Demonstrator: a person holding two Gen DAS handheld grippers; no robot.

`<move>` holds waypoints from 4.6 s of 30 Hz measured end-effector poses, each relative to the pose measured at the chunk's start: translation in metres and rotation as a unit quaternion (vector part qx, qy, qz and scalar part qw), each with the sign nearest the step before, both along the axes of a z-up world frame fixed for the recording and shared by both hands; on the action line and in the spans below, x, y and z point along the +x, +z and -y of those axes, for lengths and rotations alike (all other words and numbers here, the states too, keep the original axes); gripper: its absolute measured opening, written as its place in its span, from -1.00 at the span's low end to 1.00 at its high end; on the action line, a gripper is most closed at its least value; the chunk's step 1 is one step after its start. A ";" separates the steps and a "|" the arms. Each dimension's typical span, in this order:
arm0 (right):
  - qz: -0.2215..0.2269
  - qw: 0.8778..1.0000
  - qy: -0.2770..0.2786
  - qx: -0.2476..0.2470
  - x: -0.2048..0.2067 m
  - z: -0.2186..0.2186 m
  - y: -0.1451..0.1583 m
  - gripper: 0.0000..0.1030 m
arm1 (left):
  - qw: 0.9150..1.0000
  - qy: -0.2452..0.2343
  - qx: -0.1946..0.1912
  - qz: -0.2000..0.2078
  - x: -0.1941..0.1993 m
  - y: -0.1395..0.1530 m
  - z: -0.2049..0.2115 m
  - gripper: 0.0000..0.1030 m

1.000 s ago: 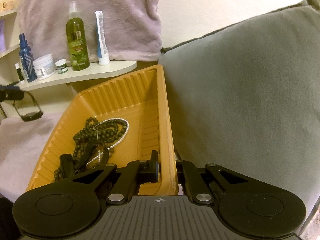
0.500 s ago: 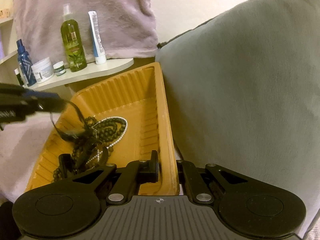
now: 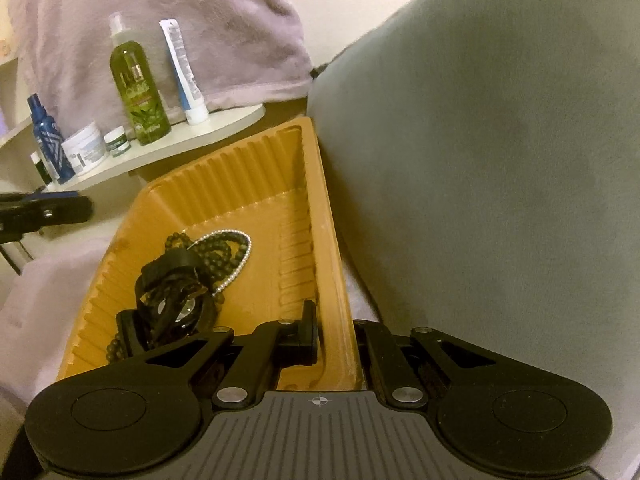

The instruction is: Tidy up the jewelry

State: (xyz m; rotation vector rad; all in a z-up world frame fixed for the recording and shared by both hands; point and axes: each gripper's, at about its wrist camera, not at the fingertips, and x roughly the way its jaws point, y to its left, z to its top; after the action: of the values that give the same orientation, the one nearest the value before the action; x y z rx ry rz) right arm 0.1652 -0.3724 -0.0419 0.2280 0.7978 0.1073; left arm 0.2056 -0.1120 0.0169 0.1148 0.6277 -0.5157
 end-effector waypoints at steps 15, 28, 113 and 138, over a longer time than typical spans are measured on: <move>0.000 0.999 -0.001 0.046 -0.004 0.013 -0.020 -0.52 | 0.994 0.104 -0.022 0.001 -0.033 -0.007 -0.053 0.22; 0.068 0.997 -0.034 0.030 -0.067 0.006 0.039 0.59 | 0.980 0.195 -0.026 -0.026 -0.090 -0.018 -0.085 0.79; -0.012 0.994 0.112 -0.012 -0.138 -0.135 0.093 0.67 | 0.961 0.269 0.022 -0.055 -0.215 0.038 -0.079 0.99; -0.011 0.994 0.112 -0.011 -0.139 -0.134 0.093 0.67 | 0.961 0.269 0.023 -0.054 -0.216 0.037 -0.077 0.99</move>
State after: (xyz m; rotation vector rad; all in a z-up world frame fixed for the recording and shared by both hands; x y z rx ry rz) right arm 0.0265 -0.2382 0.0513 0.1179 0.8453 0.3071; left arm -0.0102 -0.0354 0.0535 -0.0425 0.7440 0.0189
